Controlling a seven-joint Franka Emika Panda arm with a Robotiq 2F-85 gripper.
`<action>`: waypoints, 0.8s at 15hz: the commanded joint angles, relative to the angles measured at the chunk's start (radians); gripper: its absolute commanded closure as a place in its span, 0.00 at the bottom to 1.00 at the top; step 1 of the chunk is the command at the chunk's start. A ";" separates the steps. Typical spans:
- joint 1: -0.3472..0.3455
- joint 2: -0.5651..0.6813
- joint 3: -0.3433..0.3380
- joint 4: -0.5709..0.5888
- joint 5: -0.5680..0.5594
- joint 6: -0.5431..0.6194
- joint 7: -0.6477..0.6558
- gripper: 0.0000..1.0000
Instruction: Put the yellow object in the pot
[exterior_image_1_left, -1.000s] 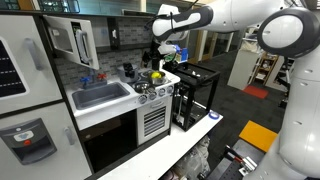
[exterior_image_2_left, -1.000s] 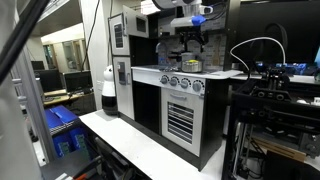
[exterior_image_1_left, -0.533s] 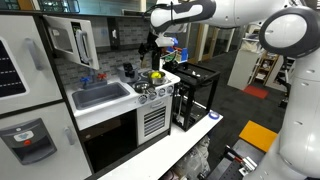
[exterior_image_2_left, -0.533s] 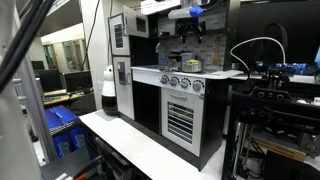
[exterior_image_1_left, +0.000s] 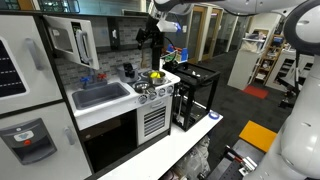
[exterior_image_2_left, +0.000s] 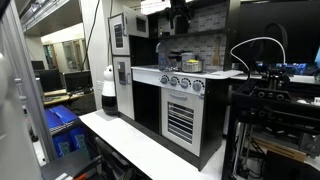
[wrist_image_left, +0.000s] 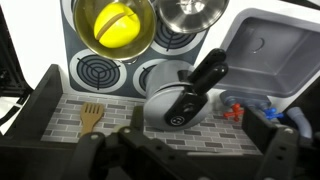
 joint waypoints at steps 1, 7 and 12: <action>0.016 -0.107 0.015 -0.059 0.031 -0.067 -0.012 0.00; 0.046 -0.216 0.031 -0.082 0.022 -0.256 0.036 0.00; 0.054 -0.269 0.045 -0.094 -0.007 -0.357 0.100 0.00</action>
